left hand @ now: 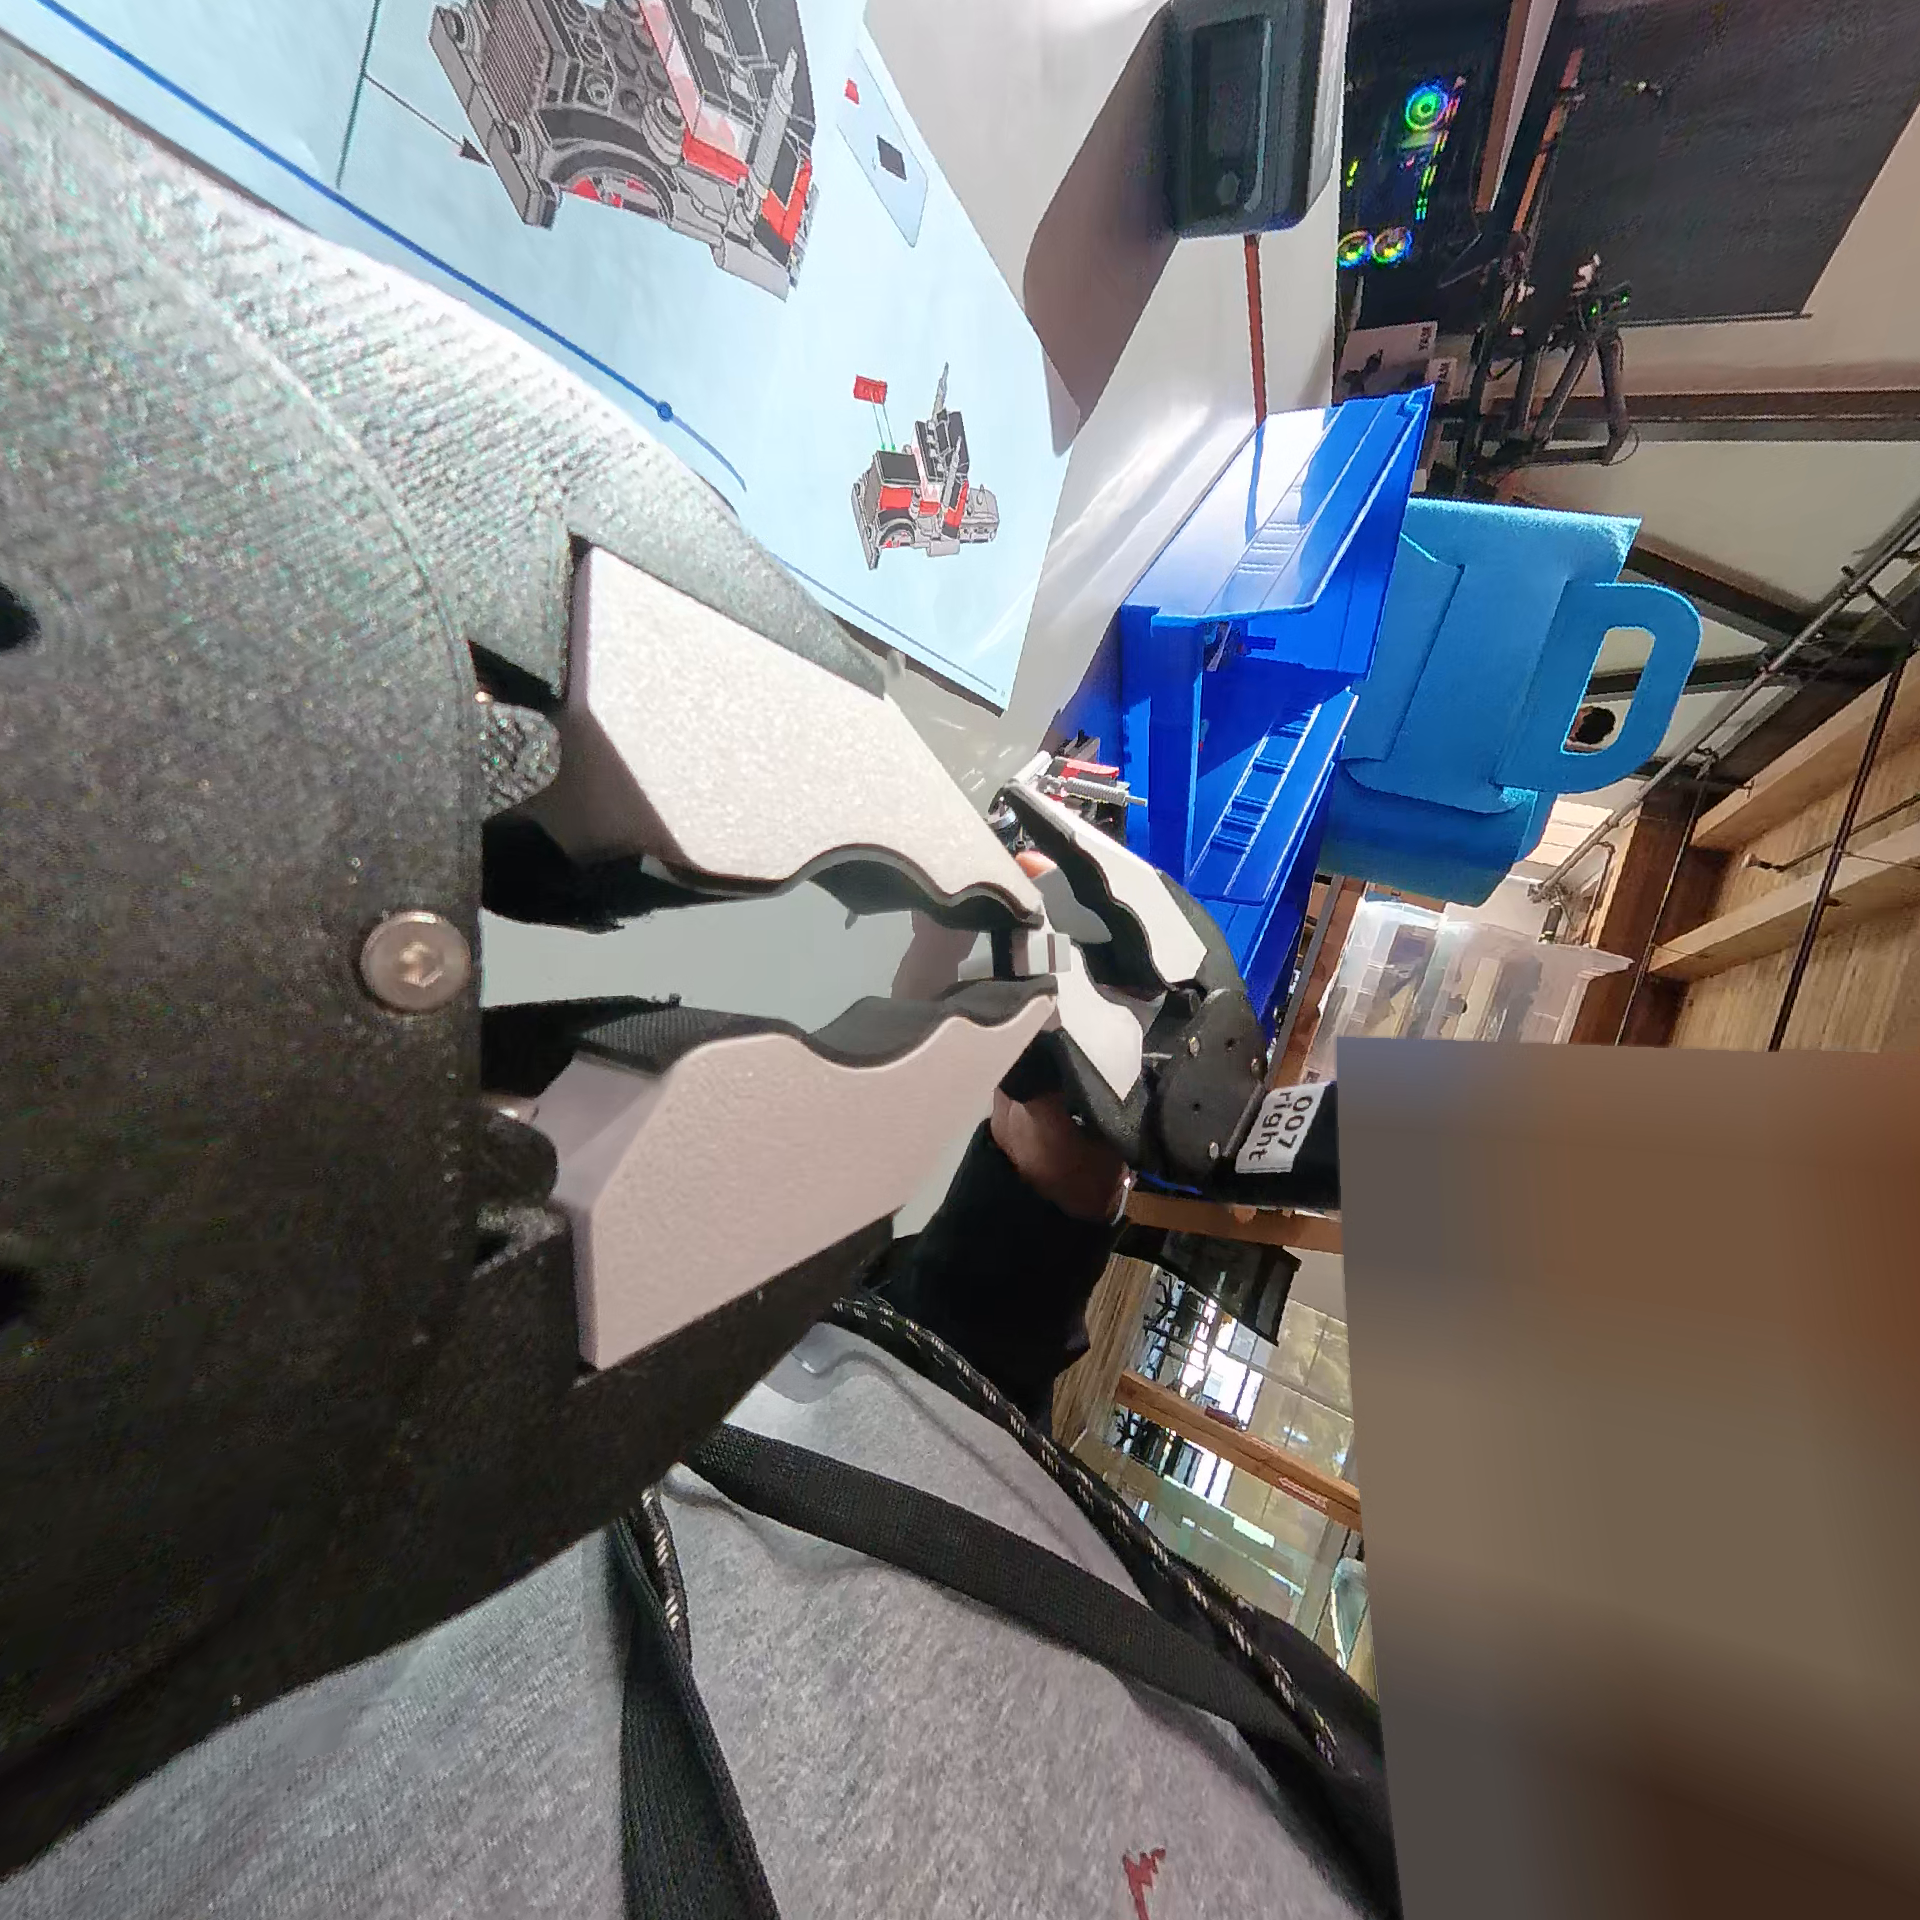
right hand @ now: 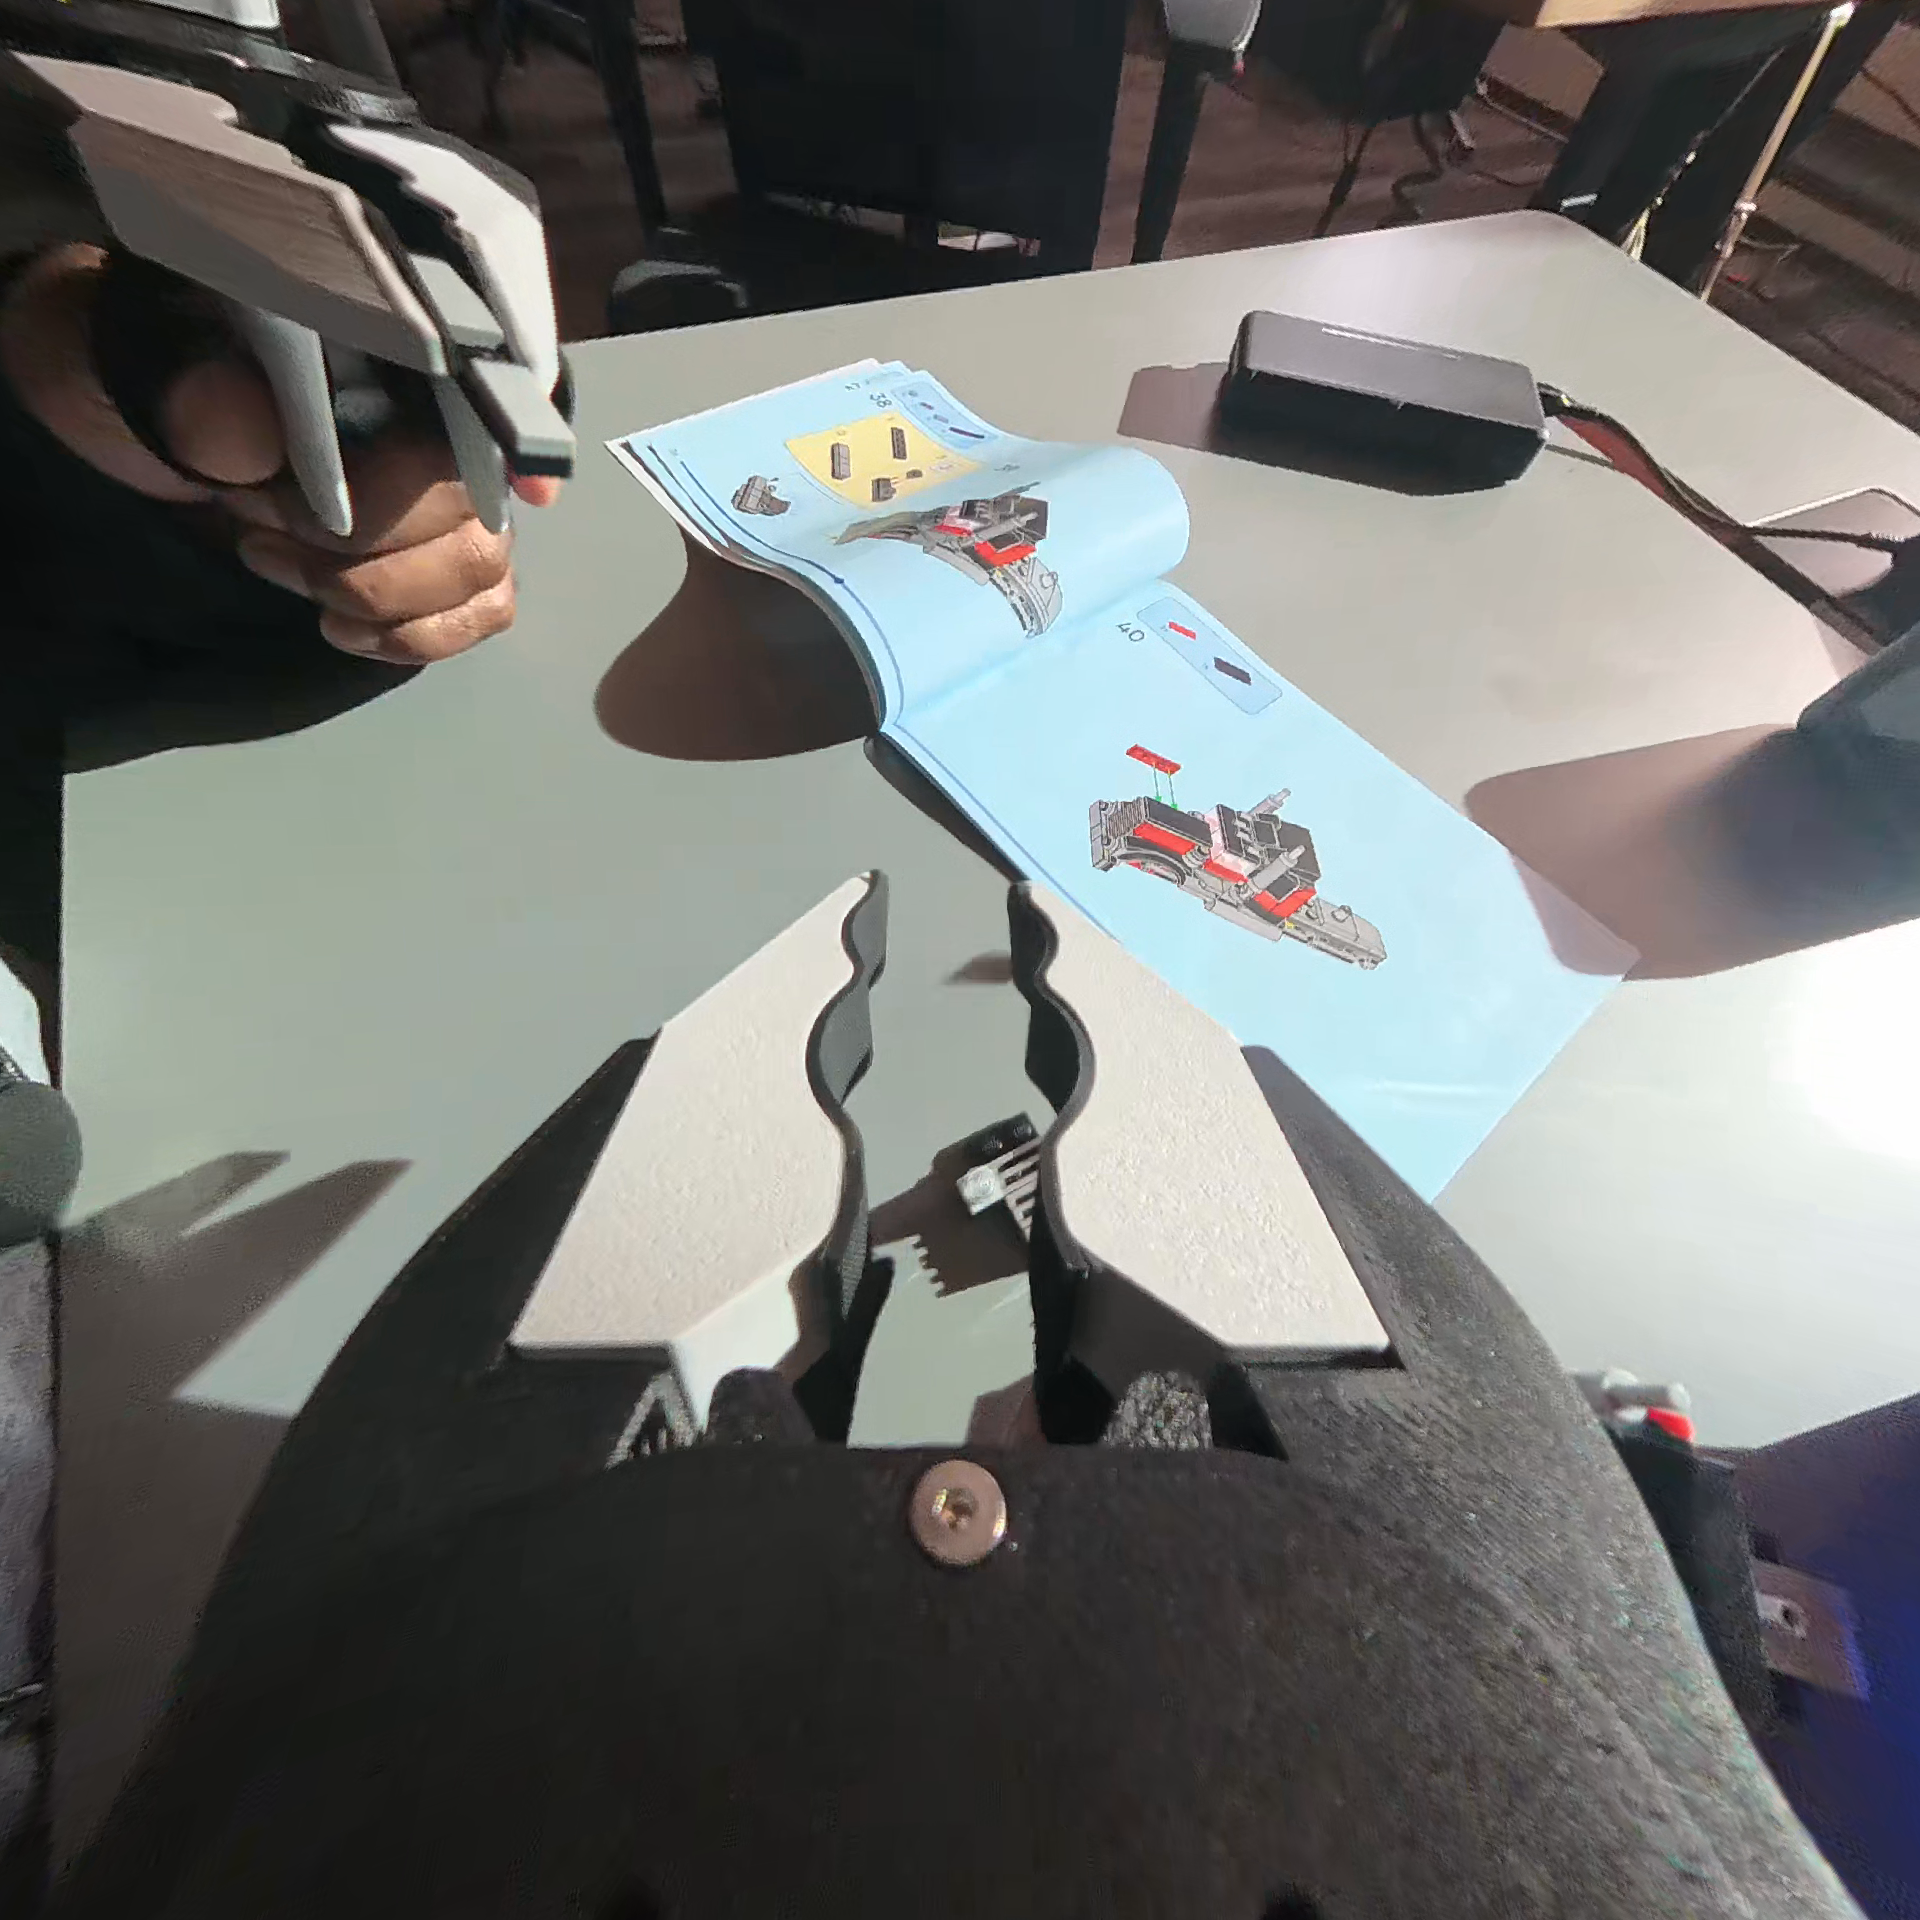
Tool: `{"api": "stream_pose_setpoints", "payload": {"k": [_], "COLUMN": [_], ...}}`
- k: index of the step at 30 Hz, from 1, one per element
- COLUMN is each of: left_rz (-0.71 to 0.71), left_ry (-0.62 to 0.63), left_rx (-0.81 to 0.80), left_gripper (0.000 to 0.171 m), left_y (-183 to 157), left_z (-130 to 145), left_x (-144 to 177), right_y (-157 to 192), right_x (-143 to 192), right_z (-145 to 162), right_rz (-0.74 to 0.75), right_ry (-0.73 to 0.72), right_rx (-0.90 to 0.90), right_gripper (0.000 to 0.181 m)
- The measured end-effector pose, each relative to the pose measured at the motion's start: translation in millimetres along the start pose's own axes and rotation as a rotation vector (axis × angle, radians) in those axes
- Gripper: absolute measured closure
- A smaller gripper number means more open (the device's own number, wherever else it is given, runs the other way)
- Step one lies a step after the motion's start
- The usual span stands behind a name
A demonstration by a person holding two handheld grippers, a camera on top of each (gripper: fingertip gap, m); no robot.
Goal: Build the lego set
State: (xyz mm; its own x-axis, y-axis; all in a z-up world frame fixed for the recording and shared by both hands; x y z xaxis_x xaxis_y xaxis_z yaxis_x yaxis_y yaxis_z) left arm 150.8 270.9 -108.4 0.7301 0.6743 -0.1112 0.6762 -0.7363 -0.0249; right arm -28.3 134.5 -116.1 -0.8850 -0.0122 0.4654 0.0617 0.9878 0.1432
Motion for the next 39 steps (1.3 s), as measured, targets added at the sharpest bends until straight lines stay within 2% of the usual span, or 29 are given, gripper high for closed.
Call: {"api": "stream_pose_setpoints", "payload": {"k": [6,17,22,28,39], "left_rz": [-0.029,-0.042,-0.04,-0.043,-0.053], "left_ry": [-0.011,-0.026,-0.029,-0.036,-0.048], "left_rx": [0.01,0.011,0.012,0.025,0.052], "left_gripper": [0.163,0.163,0.163,0.163,0.163], "left_y": [6,6,6,7,9], "left_z": [-1,-2,-2,-2,-2], "left_x": [10,13,13,15,17], "right_y": [-8,-16,-18,-13,-1], "right_x": [1,-46,-53,-55,-17], "right_z": [6,12,9,8,-18], "right_rz": [0.094,0.161,0.173,0.174,0.089], "right_ry": [0.068,0.302,0.336,0.327,0.107], "right_rx": [-0.058,-0.134,-0.115,-0.05,-0.057], "right_gripper": [0.157,0.158,0.164,0.172,0.169]}}
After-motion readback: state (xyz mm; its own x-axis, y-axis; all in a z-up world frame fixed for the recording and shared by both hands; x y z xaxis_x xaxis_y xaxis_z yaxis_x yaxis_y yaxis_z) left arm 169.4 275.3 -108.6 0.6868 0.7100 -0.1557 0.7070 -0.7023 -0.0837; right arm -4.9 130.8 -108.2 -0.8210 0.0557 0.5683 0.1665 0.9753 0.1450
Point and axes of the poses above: each gripper's, where its closed fingertips meet, x back along the fingers, z out of its underside, y = z × x across the jaws, the point moved 9 cm from there along x, back along the fingers, and after that the axes turned 15 degrees about -x, right-handed, at the moved point
